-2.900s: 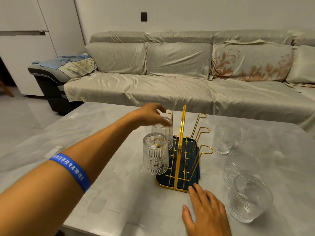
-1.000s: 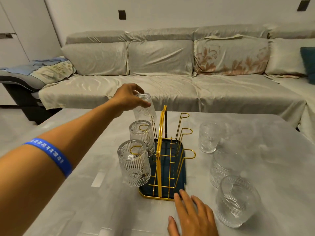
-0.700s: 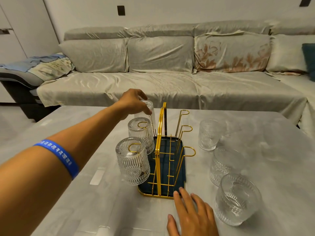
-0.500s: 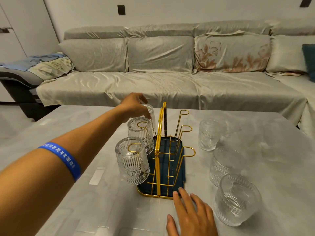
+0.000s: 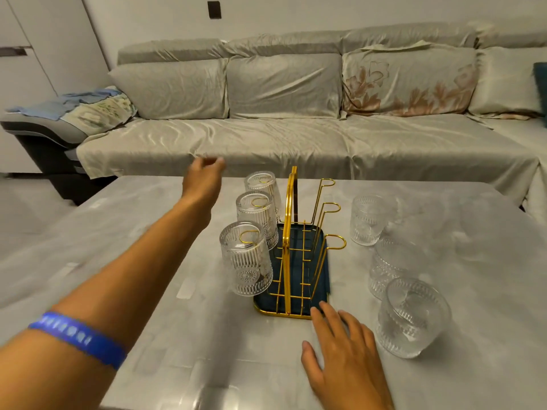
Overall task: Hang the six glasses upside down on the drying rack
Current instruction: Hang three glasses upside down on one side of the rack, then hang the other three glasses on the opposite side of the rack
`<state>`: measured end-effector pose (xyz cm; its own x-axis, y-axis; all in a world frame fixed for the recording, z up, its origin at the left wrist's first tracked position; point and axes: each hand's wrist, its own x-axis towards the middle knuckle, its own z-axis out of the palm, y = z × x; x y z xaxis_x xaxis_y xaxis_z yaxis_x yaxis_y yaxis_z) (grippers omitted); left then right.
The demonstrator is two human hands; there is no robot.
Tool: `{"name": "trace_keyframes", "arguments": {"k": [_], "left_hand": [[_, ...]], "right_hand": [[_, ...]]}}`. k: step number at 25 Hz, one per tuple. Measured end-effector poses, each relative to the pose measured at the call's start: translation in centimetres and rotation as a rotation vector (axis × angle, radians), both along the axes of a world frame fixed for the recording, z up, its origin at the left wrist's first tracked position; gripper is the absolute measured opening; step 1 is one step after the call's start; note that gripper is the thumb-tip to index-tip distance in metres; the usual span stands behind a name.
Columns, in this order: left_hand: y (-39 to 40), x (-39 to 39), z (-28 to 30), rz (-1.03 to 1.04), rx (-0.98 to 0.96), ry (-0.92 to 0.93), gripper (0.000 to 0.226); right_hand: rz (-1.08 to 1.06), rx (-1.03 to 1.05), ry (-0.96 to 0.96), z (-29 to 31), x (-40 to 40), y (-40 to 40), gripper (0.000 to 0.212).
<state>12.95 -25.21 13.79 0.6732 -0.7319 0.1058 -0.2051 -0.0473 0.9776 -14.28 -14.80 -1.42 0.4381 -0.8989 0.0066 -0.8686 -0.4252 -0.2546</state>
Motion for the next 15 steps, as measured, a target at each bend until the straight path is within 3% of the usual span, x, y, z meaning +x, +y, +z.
{"name": "trace_keyframes", "arguments": {"k": [2, 4, 6, 9, 11, 15], "left_hand": [[5.5, 0.6, -3.2, 0.210, -0.076, 0.220, 0.024], [11.2, -0.6, -8.1, 0.218, 0.054, 0.174, 0.018], [14.4, -3.1, -12.8, 0.006, 0.227, -0.027, 0.020], [14.6, -7.1, -16.3, -0.329, 0.352, -0.565, 0.048], [14.1, -8.7, -16.7, -0.307, 0.389, -0.726, 0.051], [14.6, -9.5, -18.3, -0.291, 0.475, -0.860, 0.061]], "right_hand": [[0.002, 0.006, -0.021, -0.8, -0.4, -0.1, 0.063], [-0.007, -0.044, -0.051, -1.2, -0.3, 0.4, 0.062], [-0.024, -0.086, -0.061, -1.2, -0.3, 1.0, 0.059], [-0.052, -0.127, -0.083, -1.4, -0.4, 1.2, 0.060], [-0.050, -0.120, -0.095, -1.7, -0.5, 1.2, 0.060], [-0.023, -0.176, -0.191, -1.4, -0.8, 1.4, 0.054]]}}
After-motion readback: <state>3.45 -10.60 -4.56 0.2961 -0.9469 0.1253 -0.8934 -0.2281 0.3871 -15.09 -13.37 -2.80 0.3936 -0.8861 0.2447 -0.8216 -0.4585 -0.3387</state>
